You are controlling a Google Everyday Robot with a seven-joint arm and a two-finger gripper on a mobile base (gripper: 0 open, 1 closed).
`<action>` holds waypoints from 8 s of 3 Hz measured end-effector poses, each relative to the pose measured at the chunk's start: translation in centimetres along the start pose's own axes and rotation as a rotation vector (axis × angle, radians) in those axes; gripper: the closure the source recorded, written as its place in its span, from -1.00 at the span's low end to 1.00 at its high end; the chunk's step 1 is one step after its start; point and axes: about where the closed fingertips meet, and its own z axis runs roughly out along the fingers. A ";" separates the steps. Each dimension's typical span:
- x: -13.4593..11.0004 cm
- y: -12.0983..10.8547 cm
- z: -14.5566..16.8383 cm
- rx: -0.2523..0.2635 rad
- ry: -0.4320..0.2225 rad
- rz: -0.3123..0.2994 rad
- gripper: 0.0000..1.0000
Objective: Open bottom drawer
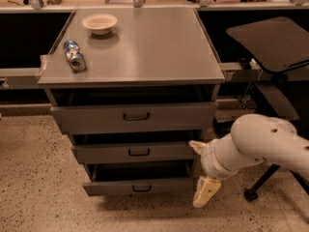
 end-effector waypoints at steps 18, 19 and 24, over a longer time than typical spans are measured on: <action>14.8 -3.3 37.9 -0.092 -0.042 -0.183 -1.00; 16.2 -4.6 38.8 -0.079 -0.031 -0.170 -1.00; 19.9 -5.1 44.4 -0.163 0.029 -0.113 -0.76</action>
Offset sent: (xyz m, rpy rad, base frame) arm 0.0133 0.0067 -0.0103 0.0240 -0.0530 -0.0205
